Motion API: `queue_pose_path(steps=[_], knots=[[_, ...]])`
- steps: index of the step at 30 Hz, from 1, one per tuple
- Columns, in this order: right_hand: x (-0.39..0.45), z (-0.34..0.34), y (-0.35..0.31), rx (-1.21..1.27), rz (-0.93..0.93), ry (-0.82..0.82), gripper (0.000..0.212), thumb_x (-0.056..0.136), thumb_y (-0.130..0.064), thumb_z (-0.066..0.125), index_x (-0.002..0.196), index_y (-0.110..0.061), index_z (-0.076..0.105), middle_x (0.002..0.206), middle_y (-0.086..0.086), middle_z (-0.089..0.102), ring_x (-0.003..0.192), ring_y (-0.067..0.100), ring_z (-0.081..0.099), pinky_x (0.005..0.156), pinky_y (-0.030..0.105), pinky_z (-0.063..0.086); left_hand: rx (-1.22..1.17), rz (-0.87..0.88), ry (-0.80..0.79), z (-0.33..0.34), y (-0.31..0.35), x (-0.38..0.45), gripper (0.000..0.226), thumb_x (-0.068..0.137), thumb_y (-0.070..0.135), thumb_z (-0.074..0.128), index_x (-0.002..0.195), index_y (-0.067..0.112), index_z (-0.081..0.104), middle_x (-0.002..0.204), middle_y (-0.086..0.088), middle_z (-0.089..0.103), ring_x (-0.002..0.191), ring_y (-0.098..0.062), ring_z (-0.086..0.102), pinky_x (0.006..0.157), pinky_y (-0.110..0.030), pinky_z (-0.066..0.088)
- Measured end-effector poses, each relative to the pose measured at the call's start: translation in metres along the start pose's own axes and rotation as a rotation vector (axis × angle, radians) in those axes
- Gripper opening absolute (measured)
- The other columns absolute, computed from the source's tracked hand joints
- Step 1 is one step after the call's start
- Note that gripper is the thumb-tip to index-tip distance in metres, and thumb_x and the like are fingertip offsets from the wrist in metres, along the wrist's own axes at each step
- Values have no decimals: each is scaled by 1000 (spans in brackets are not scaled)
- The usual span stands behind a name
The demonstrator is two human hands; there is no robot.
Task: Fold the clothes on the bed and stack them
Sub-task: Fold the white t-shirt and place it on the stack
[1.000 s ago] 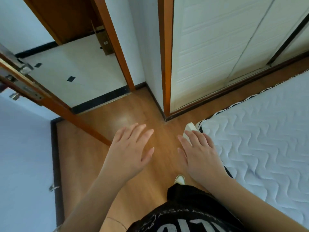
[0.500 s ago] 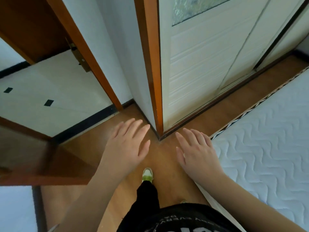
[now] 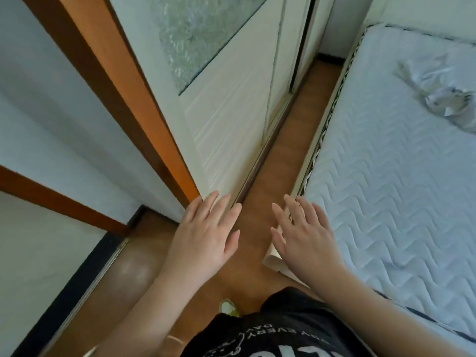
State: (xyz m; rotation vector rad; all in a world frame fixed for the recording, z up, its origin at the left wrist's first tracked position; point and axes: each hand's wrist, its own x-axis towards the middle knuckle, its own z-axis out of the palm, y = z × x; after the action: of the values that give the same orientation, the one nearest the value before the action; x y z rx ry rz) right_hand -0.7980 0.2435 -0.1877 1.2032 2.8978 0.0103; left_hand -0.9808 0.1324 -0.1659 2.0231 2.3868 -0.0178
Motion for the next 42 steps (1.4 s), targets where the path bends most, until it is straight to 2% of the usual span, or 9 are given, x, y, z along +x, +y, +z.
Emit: queue_pose_path(steps=[2,6,10,15,24,28,33,38,42], knots=[[5,3,11,1,71,-6,47,96,-39,47,135,-15,58,139,13,55,132,34,49,108,49,39,-1,63,-6,1,-3,23,50,101,41,27,139,19,51,143,-9,51,137,-29,41,113,-49,31],[17,8,42,45,217,-29,48,97,-39,47,139,-16,54,146,12,49,137,34,42,113,50,34,8,171,-41,0,10,84,54,97,45,29,140,20,51,144,-9,50,138,-29,42,114,-49,29],[34,15,84,45,317,-51,51,101,-41,31,145,-19,46,152,9,41,142,31,34,117,47,23,16,275,-44,3,41,148,52,98,47,32,142,24,48,147,-5,47,141,-27,37,116,-48,28],[55,12,138,49,425,15,49,100,-38,34,140,-16,52,148,6,46,138,31,41,114,48,29,54,379,-2,-5,78,217,51,99,48,30,141,25,48,146,-4,48,140,-26,38,116,-45,21],[42,5,220,92,715,30,48,98,-39,46,141,-17,51,151,8,44,140,33,39,115,50,29,60,611,-6,-19,147,313,55,96,49,31,139,22,52,143,-5,51,139,-27,38,116,-48,28],[40,1,246,74,860,79,49,99,-38,37,140,-16,53,149,8,46,138,33,41,114,50,32,38,752,46,-20,179,355,54,95,48,34,137,20,54,141,-7,52,137,-28,41,115,-47,27],[48,4,262,56,1091,69,53,96,-39,33,136,-14,57,145,9,50,135,34,45,113,50,34,52,993,82,-10,224,413,51,94,45,37,132,20,60,137,-9,57,132,-29,48,109,-51,38],[79,8,266,144,1357,-60,50,102,-40,39,147,-18,44,155,7,37,144,31,30,118,47,20,53,1248,48,7,266,467,52,94,44,35,133,19,60,137,-9,57,133,-30,48,111,-51,36],[110,4,264,122,1530,-33,49,98,-38,49,142,-17,51,149,9,46,140,31,38,116,49,27,21,1420,37,13,283,503,53,94,44,33,131,19,61,136,-9,58,132,-30,49,109,-51,37]])
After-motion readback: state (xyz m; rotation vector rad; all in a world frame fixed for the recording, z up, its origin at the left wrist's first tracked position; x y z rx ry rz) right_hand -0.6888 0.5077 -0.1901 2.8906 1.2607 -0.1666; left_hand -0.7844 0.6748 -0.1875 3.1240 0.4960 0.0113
